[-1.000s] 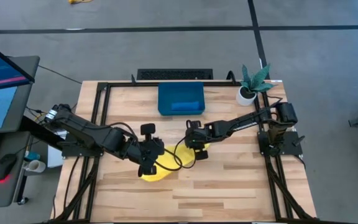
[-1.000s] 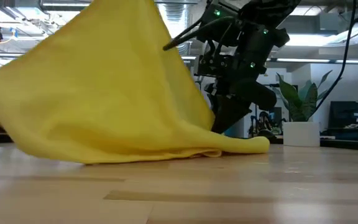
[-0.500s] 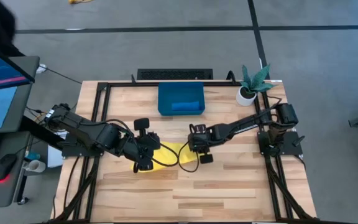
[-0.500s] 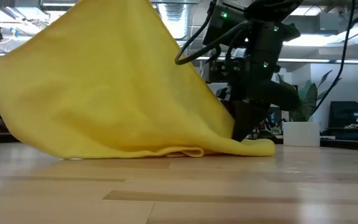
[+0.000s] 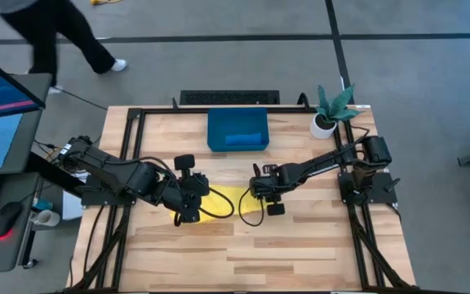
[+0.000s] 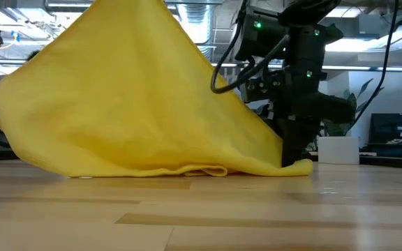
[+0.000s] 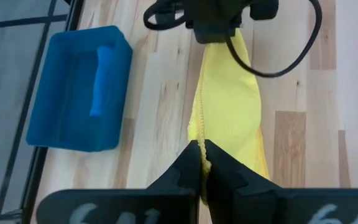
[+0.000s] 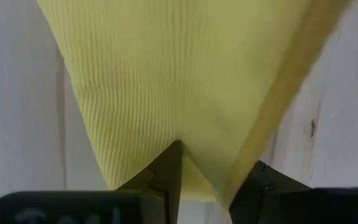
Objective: Roll microfiber towels into tight, uniform cylinder then place into a basket
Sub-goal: Fold the yellow towel
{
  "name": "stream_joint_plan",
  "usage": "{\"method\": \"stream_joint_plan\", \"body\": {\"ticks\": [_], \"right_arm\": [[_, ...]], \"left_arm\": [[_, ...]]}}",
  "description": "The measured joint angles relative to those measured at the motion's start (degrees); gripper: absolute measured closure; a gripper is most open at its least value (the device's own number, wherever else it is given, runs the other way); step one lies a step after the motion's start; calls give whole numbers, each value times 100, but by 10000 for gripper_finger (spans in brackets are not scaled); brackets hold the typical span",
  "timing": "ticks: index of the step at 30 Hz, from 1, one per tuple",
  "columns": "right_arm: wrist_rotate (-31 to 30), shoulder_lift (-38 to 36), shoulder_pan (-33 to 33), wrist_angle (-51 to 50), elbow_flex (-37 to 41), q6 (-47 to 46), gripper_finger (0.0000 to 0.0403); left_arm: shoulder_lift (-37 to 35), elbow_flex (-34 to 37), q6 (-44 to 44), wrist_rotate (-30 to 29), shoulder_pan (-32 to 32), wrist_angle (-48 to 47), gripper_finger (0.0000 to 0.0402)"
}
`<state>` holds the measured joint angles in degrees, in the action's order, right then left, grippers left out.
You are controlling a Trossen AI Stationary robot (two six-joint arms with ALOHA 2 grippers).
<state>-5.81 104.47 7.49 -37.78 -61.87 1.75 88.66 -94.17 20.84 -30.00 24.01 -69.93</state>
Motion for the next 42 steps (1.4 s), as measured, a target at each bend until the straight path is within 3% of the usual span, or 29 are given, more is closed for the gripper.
{"method": "stream_joint_plan", "body": {"ticks": [18,22,29,42], "right_arm": [[208,-264,0,-278,-81,-179,285],[210,-359,0,-195,-76,-182,311],[210,-350,4,-415,-63,-178,390],[133,-1330,470,-772,-63,-615,396]], "left_arm": [[0,0,678,-29,-5,-769,401],[2,3,684,-42,-5,-756,401],[0,4,682,-45,-5,-774,401],[-2,4,770,157,-7,-920,401]]}}
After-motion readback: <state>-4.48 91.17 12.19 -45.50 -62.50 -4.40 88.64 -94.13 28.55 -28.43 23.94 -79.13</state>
